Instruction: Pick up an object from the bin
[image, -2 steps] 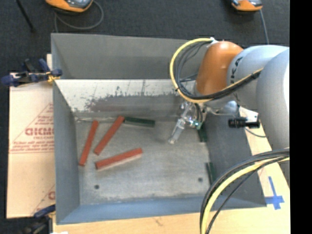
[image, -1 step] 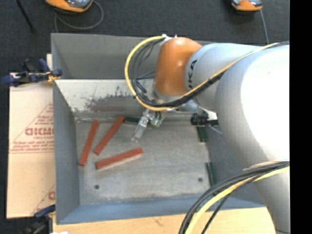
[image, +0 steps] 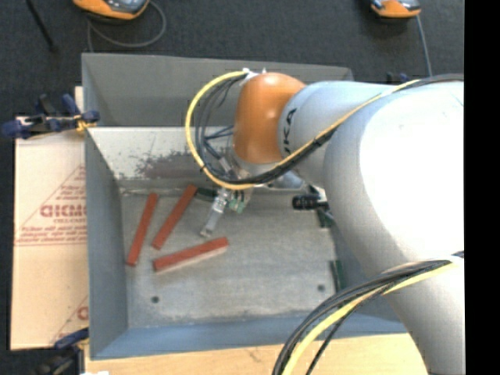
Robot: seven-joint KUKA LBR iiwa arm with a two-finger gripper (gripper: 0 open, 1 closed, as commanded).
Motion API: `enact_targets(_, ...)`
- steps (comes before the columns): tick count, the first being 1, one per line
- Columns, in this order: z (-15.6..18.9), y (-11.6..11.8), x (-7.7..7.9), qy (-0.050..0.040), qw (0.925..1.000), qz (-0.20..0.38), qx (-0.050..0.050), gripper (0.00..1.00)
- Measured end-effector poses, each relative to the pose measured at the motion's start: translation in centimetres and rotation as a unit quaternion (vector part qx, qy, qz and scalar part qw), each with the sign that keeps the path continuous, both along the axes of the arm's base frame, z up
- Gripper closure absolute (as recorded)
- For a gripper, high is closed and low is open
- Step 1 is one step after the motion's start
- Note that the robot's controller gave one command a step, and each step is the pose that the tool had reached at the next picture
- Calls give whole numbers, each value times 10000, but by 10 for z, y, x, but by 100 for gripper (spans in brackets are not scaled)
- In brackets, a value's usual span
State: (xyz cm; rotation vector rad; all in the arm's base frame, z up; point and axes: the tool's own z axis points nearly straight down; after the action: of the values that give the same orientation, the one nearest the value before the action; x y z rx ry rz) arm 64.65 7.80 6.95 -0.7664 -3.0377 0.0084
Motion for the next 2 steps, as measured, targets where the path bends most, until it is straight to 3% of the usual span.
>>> enact_targets(1,0,-1,-1,-6,10000,11,8,0)
enact_targets(2,2,-1,2,-76,10000,26,8,100)
